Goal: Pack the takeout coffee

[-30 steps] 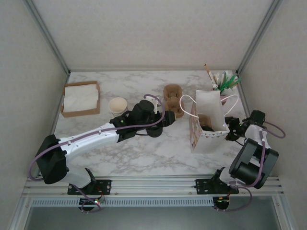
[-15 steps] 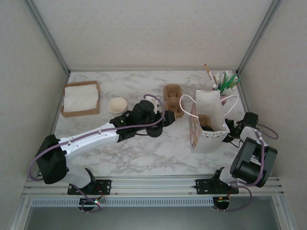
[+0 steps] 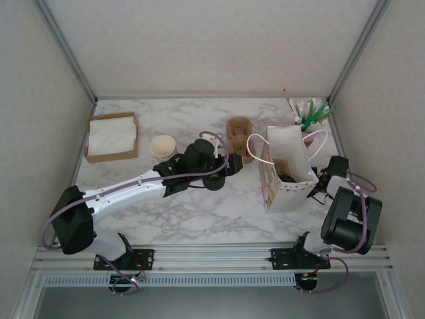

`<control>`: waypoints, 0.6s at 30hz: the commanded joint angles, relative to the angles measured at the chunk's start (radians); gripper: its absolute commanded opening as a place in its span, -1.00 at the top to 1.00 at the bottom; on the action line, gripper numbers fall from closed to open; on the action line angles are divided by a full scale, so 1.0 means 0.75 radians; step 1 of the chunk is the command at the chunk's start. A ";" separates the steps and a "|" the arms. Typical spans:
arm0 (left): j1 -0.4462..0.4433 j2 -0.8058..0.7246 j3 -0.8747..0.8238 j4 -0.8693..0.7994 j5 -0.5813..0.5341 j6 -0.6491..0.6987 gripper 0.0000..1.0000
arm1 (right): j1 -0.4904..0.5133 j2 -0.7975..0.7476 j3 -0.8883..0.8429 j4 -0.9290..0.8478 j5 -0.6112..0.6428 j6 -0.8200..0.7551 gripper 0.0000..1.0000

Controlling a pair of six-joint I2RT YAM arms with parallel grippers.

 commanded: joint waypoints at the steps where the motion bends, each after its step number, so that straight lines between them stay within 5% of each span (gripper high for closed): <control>1: -0.011 0.008 -0.022 0.034 0.015 -0.012 -0.28 | 0.041 0.018 -0.028 0.049 0.007 0.052 -0.20; 18: -0.011 0.064 0.001 0.074 0.063 -0.033 -0.28 | 0.113 -0.139 -0.141 0.009 0.098 0.149 -0.20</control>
